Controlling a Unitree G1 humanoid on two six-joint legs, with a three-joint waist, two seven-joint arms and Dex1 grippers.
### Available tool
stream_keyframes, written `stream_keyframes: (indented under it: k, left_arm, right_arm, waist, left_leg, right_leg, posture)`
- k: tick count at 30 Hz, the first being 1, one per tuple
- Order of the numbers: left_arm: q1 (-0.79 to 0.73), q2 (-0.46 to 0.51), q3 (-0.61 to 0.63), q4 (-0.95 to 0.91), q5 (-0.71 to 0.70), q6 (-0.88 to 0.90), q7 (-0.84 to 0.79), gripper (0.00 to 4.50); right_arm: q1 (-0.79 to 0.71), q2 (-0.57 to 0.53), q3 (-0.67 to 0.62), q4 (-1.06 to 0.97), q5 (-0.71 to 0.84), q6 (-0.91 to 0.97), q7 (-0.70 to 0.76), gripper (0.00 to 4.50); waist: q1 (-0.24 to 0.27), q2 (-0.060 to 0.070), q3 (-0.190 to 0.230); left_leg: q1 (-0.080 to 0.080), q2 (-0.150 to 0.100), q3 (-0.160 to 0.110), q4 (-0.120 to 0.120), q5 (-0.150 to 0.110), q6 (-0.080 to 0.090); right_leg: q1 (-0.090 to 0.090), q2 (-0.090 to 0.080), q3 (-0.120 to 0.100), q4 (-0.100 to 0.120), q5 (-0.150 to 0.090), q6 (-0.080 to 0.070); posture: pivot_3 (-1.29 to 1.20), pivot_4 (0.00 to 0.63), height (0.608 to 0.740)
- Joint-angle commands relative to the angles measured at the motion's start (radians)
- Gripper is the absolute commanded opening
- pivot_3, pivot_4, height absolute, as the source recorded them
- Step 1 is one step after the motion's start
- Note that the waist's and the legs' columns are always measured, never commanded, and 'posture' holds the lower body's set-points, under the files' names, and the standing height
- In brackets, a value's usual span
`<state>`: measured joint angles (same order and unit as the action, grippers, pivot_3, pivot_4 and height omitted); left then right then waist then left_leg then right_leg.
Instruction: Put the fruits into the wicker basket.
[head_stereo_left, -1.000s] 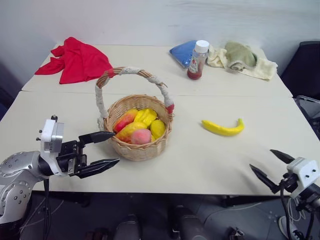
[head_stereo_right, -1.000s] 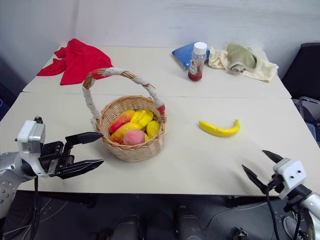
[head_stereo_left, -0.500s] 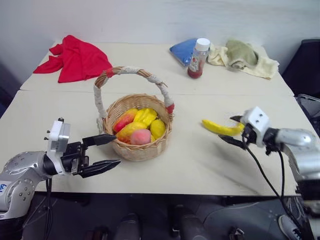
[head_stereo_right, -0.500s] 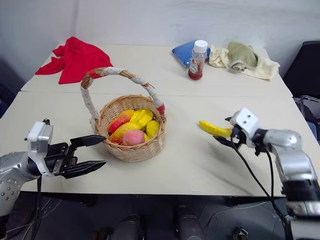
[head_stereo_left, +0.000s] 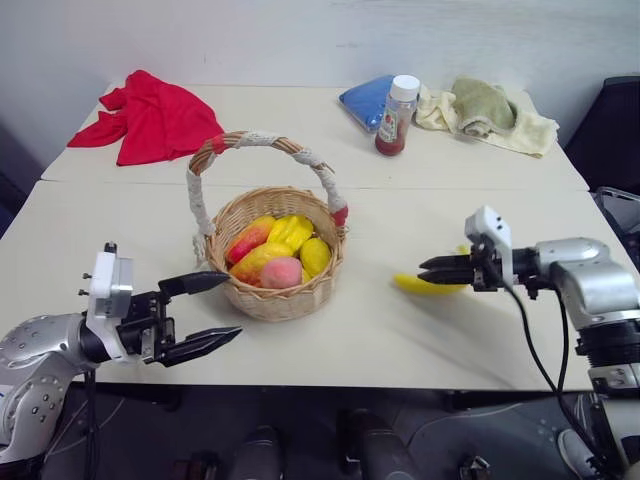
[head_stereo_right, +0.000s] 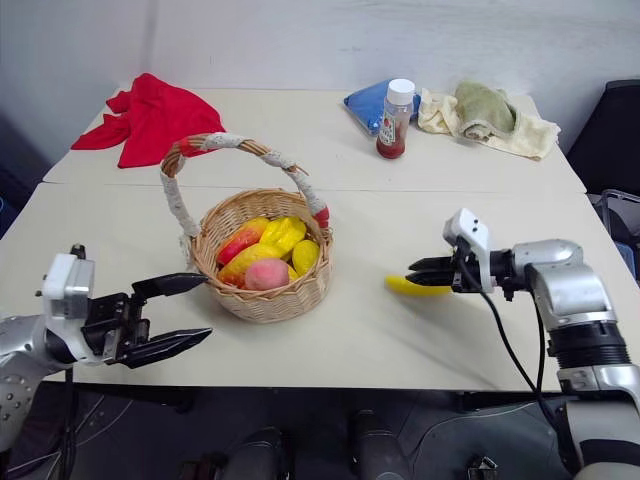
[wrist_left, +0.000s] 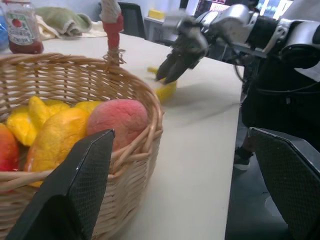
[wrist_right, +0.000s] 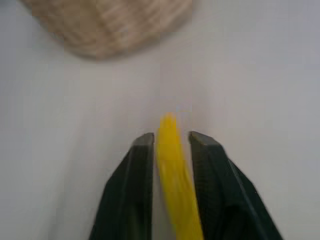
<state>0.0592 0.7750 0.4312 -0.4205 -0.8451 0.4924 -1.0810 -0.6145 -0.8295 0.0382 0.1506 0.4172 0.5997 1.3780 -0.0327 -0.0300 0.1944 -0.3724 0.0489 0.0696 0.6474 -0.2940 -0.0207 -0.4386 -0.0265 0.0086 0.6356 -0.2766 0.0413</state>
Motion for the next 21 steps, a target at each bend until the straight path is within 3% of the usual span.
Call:
stream_keyframes:
  k: [1, 5, 8, 10, 13, 18, 21]
  left_arm:
    - [0.034, 0.003, 0.042, -0.017, -0.003, -0.019, 0.003, 4.50]
    - [0.053, -0.012, 0.062, -0.022, -0.011, -0.019, 0.030, 4.50]
    - [0.071, -0.011, 0.071, -0.026, -0.006, -0.024, 0.031, 4.50]
    - [0.080, -0.006, 0.079, -0.031, -0.010, -0.022, 0.031, 4.50]
    - [0.086, 0.001, 0.085, -0.028, -0.007, -0.027, 0.026, 4.50]
    - [0.081, -0.003, 0.070, -0.035, -0.005, -0.033, 0.022, 4.50]
    - [0.075, -0.006, 0.049, -0.042, 0.002, -0.039, 0.020, 4.50]
  right_arm:
    - [0.003, -0.049, -0.027, -0.245, 0.158, 0.176, 0.044, 0.02]
    - [-0.047, 0.038, -0.049, -0.397, 0.323, 0.324, -0.050, 0.02]
    - [-0.057, 0.070, -0.027, -0.432, 0.294, 0.281, -0.092, 0.02]
    - [-0.041, 0.032, 0.003, -0.423, 0.216, 0.199, -0.081, 0.18]
    - [0.011, -0.073, 0.052, -0.385, 0.094, 0.052, -0.010, 0.84]
    - [0.048, -0.203, 0.134, -0.228, -0.122, -0.169, 0.034, 2.52]
    - [0.022, -0.202, 0.174, -0.091, -0.245, -0.335, 0.004, 3.53]
  waist:
    - [0.001, 0.000, 0.000]
    - [-0.001, -0.001, 0.000]
    - [-0.001, -0.001, 0.000]
    - [0.004, -0.001, 0.000]
    - [0.013, -0.001, 0.000]
    - [0.006, -0.001, 0.000]
    - [0.000, -0.001, 0.000]
  left_leg:
    - [0.000, 0.000, -0.001, 0.000, 0.000, 0.000]
    - [0.001, 0.000, -0.001, 0.000, 0.000, -0.001]
    - [0.000, 0.000, 0.000, 0.001, 0.000, -0.001]
    - [0.000, 0.000, 0.000, 0.001, 0.000, -0.001]
    - [-0.001, -0.002, -0.001, 0.001, 0.000, -0.001]
    - [-0.003, -0.002, 0.001, 0.001, -0.002, 0.002]
    - [-0.003, -0.001, 0.002, 0.001, -0.002, 0.003]
  right_leg:
    - [0.000, 0.000, -0.001, 0.000, 0.000, -0.001]
    - [0.000, 0.000, -0.001, 0.000, -0.001, -0.002]
    - [0.000, 0.000, 0.000, 0.000, -0.001, -0.002]
    - [0.000, 0.000, 0.000, 0.000, -0.001, -0.002]
    - [0.000, -0.002, -0.001, -0.002, -0.001, -0.002]
    - [0.000, -0.002, 0.000, -0.008, 0.000, 0.000]
    - [0.000, -0.001, 0.000, -0.008, 0.000, 0.000]
  posture:
    - [0.00, 0.150, 0.740]
    - [0.00, 0.150, 0.740]
    - [0.00, 0.150, 0.740]
    - [0.00, 0.150, 0.740]
    - [0.00, 0.150, 0.740]
    - [0.00, 0.150, 0.740]
    - [0.00, 0.150, 0.740]
